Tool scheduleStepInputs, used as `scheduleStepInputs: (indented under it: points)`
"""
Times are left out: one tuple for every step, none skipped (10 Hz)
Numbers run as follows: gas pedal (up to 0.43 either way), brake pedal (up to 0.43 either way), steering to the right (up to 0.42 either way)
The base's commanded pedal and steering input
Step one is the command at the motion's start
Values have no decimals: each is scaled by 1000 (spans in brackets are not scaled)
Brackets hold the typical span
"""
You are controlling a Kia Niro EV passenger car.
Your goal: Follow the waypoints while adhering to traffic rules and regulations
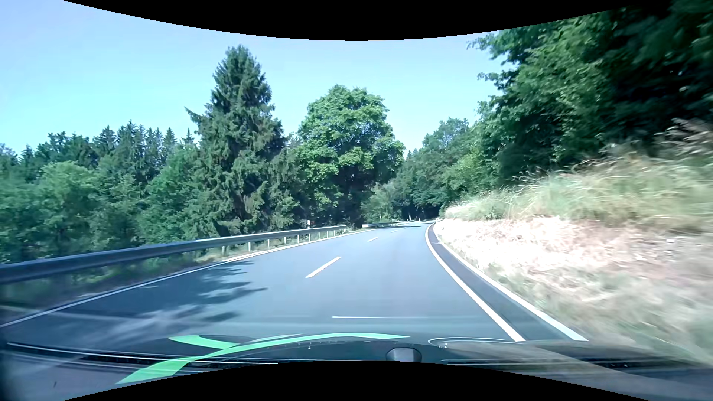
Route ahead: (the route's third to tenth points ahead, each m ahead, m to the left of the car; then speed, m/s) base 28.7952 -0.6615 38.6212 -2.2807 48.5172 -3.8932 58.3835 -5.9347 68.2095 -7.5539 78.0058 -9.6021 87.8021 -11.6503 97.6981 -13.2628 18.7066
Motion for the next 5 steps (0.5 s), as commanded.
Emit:
scheduleStepInputs:
  points:
    - [157,0,33]
    - [150,0,33]
    - [150,0,32]
    - [169,0,30]
    - [177,0,28]
